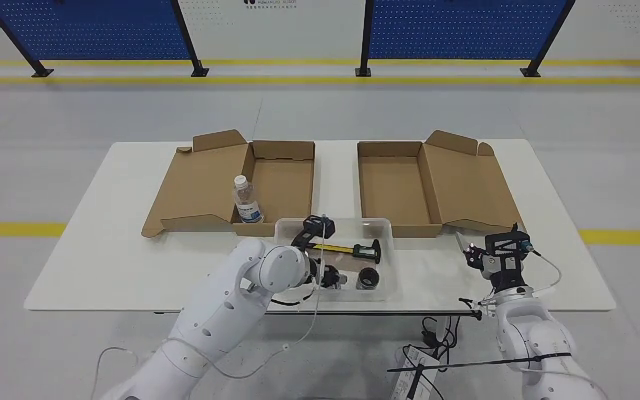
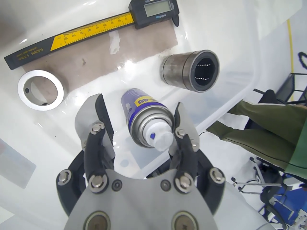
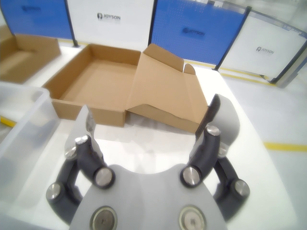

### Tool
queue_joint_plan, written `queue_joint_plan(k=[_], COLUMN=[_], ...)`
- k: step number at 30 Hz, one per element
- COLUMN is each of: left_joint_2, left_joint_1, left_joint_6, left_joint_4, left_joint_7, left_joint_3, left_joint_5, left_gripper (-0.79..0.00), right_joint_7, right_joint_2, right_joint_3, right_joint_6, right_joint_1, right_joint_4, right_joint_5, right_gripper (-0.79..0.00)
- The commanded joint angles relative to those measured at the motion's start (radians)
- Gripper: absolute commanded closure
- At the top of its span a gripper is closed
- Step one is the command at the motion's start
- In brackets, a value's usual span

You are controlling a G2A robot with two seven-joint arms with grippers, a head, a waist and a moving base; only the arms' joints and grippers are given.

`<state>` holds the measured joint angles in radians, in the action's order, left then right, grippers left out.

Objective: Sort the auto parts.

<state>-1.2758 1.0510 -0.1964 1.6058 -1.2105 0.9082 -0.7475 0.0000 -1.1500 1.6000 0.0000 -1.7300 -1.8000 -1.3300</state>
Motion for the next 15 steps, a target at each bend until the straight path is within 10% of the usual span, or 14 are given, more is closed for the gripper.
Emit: queue_joint_plan(k=[1,15], left_joint_2=[0.000,0.001], left_joint_1=[0.000,-0.005], left_joint_6=[-0.002,0.005], left_joint_4=[-0.001,-0.007], left_joint_7=[0.002,-0.004], left_joint_3=[-0.001,-0.015], left_joint_5=[-0.001,-0.017], left_gripper=[-0.502,-0.496], right_joint_7=[0.000,0.000], right_joint_2=[0.000,0.000], right_joint_3=[0.000,0.000], right_joint_6=[0.000,0.000], right_joint_1=[0.000,0.000], right_joint_4=[0.000,0.000], right_joint_5=[0.000,0.000], right_gripper=[-0.785,-0.785])
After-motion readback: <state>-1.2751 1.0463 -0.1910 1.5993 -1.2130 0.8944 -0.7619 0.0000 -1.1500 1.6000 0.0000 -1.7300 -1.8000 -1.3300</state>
